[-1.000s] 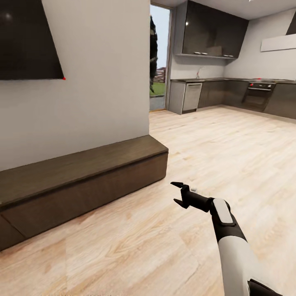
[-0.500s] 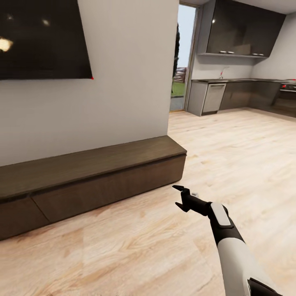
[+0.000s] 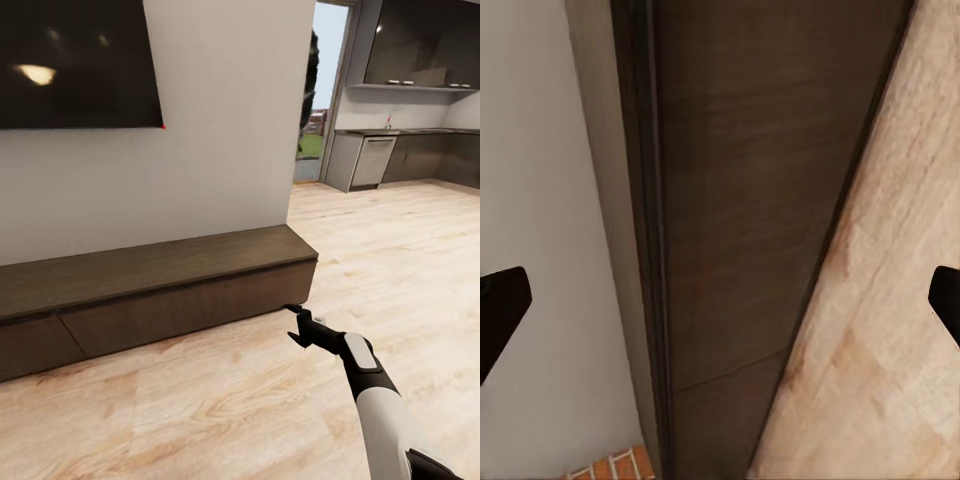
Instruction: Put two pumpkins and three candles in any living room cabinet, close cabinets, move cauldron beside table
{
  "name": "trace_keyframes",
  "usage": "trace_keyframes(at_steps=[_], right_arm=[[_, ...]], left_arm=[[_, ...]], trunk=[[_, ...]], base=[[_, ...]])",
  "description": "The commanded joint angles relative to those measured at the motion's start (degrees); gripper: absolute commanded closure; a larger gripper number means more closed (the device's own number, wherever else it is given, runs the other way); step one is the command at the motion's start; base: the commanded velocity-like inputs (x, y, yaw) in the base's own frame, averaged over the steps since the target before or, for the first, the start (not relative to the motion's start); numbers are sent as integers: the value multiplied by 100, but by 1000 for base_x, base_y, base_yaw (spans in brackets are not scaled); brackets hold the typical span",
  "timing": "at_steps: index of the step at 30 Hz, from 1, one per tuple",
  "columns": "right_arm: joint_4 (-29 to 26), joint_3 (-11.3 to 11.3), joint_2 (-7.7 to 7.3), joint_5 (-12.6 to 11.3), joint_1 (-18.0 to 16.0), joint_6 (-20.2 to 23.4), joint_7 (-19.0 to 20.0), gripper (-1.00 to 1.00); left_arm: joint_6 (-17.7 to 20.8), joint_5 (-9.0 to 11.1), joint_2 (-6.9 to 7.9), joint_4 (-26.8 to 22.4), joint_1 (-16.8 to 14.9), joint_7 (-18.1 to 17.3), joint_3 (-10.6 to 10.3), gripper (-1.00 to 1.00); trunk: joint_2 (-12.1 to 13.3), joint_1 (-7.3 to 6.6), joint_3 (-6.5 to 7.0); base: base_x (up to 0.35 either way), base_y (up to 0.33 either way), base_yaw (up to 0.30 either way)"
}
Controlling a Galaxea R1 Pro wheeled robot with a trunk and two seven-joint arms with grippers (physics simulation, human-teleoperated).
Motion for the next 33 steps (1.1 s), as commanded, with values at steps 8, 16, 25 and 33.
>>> trace_keyframes(at_steps=[8,16,25,33], right_arm=[[983,-11,-3,-344,80,-1466,1769,-100],[1679,33,37,-383,88,-2643,3005,-100],[2024,43,90,-352,90,-2978,3582,-100],[2532,65,193,-328,82,-3395,3598,-100]], left_arm=[[-88,55,-14,100,2,-25,84,-100],[-133,60,-16,212,3,-30,108,-100],[-133,71,-16,275,6,-30,210,-100],[-133,71,-16,382,8,-31,239,-100]], trunk=[[-2,2,-4],[-2,2,-4],[-2,2,-4],[-2,2,-4]], base=[[255,-230,9],[303,-132,1],[292,136,0],[225,250,0]])
